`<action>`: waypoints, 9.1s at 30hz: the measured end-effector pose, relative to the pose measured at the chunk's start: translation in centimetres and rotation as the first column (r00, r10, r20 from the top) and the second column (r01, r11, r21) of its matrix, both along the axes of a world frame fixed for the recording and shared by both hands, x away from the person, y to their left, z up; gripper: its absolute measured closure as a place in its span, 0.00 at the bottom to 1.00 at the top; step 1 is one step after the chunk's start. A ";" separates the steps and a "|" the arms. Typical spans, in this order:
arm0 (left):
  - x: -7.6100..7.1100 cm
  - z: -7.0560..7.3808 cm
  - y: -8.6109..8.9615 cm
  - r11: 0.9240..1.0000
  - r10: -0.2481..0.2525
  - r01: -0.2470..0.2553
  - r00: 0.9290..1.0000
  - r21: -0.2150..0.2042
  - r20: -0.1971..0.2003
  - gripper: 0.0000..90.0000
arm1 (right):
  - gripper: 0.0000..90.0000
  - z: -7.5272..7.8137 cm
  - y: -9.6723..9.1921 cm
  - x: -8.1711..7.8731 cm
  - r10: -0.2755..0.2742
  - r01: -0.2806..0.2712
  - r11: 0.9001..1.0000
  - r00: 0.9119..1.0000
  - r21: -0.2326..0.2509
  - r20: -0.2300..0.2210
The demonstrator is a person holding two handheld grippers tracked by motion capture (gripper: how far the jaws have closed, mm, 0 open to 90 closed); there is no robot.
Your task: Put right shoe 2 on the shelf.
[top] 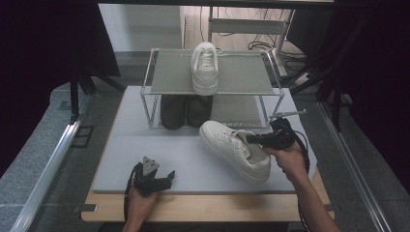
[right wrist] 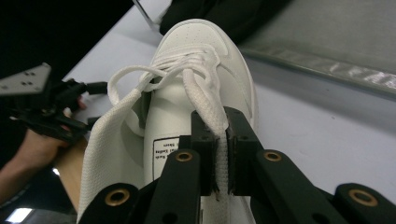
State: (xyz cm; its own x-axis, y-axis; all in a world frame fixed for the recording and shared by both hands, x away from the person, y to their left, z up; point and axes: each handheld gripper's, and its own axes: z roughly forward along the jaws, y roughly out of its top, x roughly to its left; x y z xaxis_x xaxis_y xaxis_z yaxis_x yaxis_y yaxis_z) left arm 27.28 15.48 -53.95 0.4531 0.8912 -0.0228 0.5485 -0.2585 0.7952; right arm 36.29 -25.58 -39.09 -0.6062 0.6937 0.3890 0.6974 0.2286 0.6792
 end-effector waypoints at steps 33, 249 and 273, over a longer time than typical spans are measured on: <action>0.0 0.0 0.0 1.000 -0.003 0.003 1.000 0.004 -0.002 0.13 | 0.93 8.8 -4.7 -0.3 -0.106 0.104 0.981 0.994 0.163 0.001; 0.0 0.0 0.0 1.000 0.001 -0.001 1.000 -0.004 0.003 0.13 | 0.79 5.1 3.8 6.8 -0.121 0.095 0.991 0.942 0.098 0.314; 0.0 0.0 0.0 1.000 -0.001 0.001 1.000 0.001 0.001 0.13 | 0.39 3.0 3.3 2.6 -0.049 0.066 0.997 0.910 -0.029 0.412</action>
